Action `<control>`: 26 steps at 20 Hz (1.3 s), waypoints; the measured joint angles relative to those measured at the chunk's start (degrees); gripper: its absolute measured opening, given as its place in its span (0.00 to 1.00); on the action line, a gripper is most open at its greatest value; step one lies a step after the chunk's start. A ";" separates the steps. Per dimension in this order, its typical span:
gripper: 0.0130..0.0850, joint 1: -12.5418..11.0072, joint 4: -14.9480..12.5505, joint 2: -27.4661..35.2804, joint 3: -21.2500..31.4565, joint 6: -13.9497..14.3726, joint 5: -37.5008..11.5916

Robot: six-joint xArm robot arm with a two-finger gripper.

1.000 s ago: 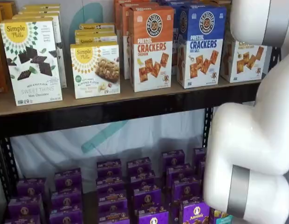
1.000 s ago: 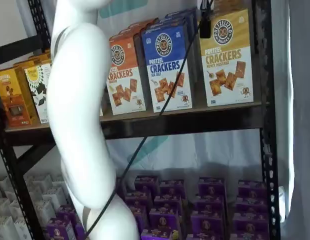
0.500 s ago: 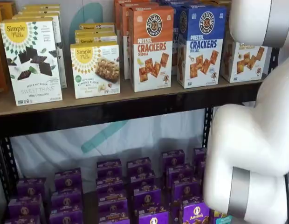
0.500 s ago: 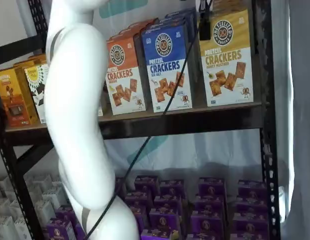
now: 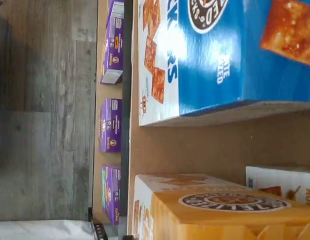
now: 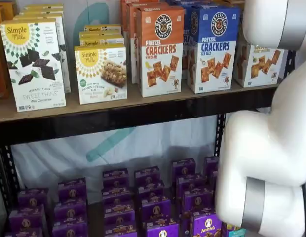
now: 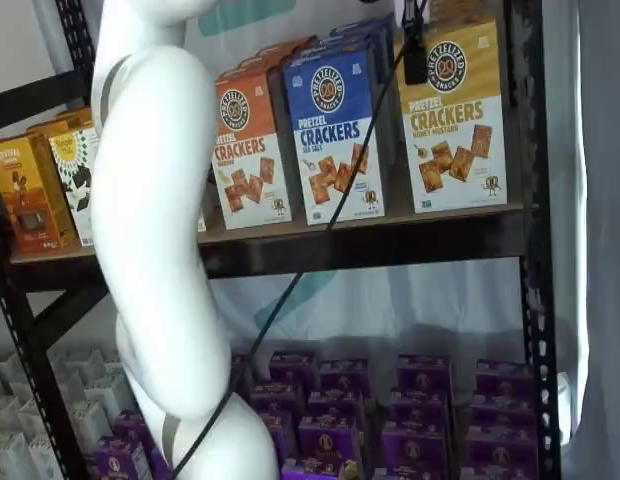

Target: Retrieve the yellow and white box located on the top shelf, the sixth one from the left

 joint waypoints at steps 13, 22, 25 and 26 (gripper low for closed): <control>0.89 -0.55 0.36 1.22 -1.80 -0.24 1.09; 0.78 -0.78 0.27 1.85 -3.29 -0.33 2.03; 0.78 -0.71 0.12 1.76 -3.19 -0.34 1.88; 0.78 -0.70 0.12 1.75 -3.17 -0.33 1.85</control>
